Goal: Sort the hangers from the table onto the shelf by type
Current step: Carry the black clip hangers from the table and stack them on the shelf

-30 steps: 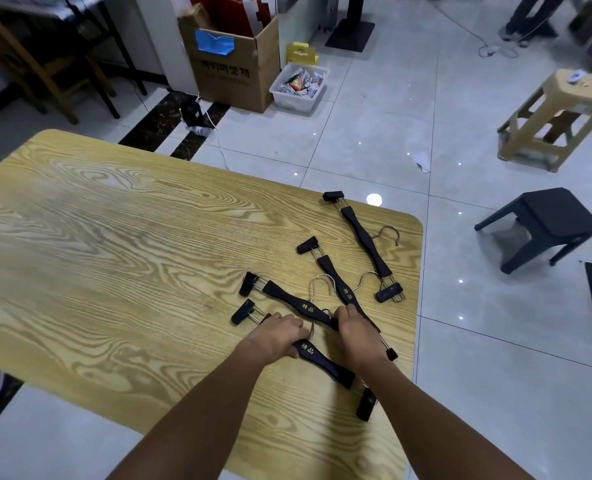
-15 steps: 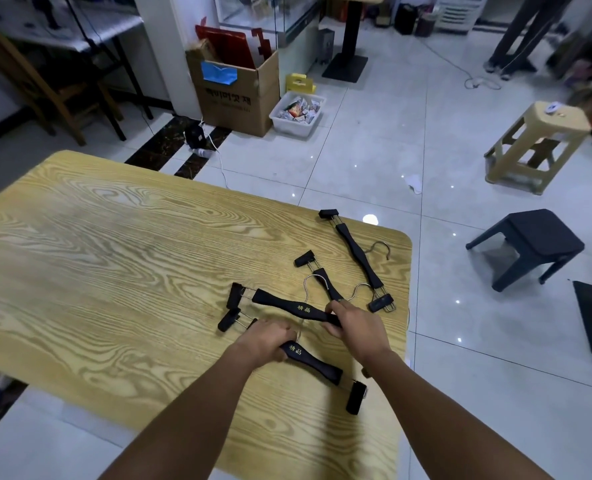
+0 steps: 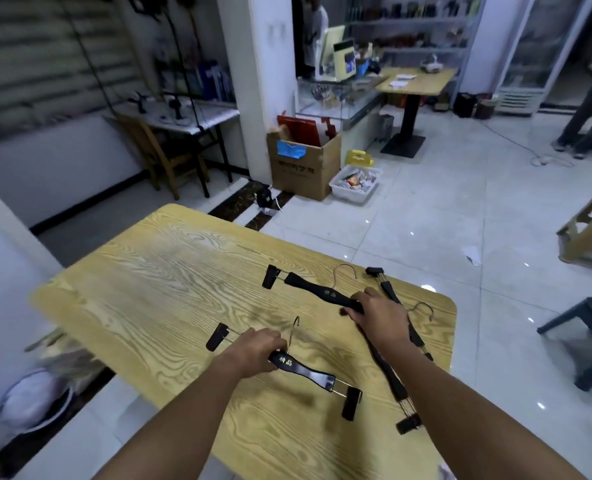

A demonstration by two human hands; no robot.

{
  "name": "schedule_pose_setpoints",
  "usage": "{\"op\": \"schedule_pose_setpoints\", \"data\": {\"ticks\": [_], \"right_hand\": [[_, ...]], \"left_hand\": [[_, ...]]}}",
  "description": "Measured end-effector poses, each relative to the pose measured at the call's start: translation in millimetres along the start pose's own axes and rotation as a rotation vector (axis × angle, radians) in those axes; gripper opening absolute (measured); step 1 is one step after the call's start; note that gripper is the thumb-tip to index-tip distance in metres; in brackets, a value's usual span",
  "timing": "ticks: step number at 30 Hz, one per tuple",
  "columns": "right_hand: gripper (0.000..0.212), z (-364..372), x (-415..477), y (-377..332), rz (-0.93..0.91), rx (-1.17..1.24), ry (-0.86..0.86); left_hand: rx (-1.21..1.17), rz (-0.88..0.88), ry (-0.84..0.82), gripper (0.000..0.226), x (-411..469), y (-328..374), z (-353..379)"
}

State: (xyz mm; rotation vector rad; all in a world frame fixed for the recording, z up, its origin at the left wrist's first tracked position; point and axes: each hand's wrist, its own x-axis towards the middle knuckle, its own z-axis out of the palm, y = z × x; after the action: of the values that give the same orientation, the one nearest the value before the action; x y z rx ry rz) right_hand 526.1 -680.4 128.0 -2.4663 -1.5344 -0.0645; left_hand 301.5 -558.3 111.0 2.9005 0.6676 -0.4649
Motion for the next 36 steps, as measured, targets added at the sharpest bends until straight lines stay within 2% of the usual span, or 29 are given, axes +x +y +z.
{"op": "schedule_pose_setpoints", "data": {"ticks": [12,21,24,29,36], "right_hand": [[0.03,-54,16,-83,-0.284,0.126,0.079],[0.03,-76,-16,-164,-0.54,0.229,0.046],[0.029,-77,-26,-187,-0.563,0.254,0.038],[0.028,-89,-65,-244,-0.732,0.358,0.052],[0.029,-108,-123,-289,-0.884,0.4,0.032]], "left_hand": [[0.027,-0.4,0.179,0.026,-125,-17,-62],[-0.051,-0.727,0.338,0.024,-244,13,-50],[-0.06,-0.801,0.34,0.028,-273,19,-48],[-0.071,-0.993,0.323,0.033,-354,38,-42],[-0.088,-1.132,0.369,0.034,-439,79,-32]]}}
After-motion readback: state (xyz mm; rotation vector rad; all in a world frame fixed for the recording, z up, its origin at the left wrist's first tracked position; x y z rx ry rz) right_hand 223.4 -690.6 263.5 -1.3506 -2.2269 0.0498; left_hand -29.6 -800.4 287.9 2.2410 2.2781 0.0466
